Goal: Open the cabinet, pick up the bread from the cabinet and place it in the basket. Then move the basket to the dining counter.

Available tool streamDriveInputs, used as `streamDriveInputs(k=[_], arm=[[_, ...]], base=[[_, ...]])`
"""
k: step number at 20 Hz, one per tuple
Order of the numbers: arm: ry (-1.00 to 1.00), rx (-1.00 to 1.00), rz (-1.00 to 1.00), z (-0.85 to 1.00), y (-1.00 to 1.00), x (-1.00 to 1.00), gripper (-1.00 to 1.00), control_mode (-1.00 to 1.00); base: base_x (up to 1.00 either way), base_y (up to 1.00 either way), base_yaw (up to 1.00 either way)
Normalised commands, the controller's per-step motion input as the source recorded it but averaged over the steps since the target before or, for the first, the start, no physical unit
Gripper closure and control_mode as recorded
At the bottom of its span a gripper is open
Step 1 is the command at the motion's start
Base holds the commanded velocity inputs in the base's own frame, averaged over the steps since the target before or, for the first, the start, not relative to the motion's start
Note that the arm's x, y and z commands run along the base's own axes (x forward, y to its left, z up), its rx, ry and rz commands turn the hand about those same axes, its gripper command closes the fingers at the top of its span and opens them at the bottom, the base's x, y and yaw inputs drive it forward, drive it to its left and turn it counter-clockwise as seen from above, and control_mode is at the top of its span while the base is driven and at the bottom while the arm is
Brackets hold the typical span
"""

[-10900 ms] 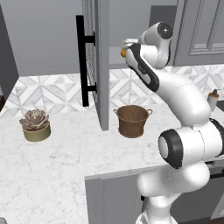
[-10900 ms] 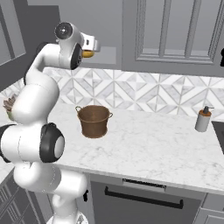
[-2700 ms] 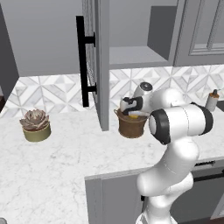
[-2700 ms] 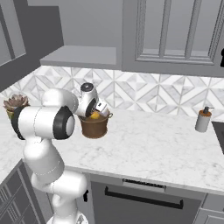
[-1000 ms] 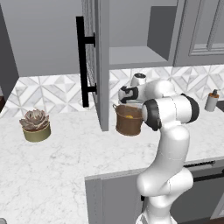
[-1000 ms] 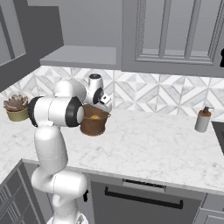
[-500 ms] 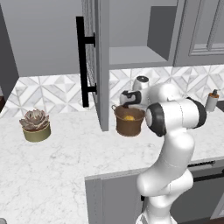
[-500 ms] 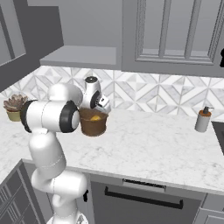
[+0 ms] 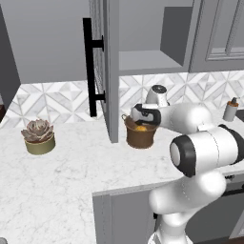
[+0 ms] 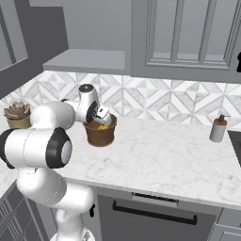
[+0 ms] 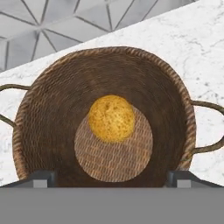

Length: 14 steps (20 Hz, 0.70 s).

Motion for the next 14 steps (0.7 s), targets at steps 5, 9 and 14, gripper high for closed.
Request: streamDriveInputs(k=[5,9,14], arm=[[0.03,-0.14,0.26,0.28,0.02,-0.22,-1.00,-1.00],[0.10,-0.19,0.34,0.00,0.03,-0.38,-1.00,-1.00],[0.07,-0.16,0.32,0.00,0.26,-0.23,-1.00,-1.00]], base=[[0.00,0.00,0.00],[0.00,0.00,0.00],[0.00,0.00,0.00]])
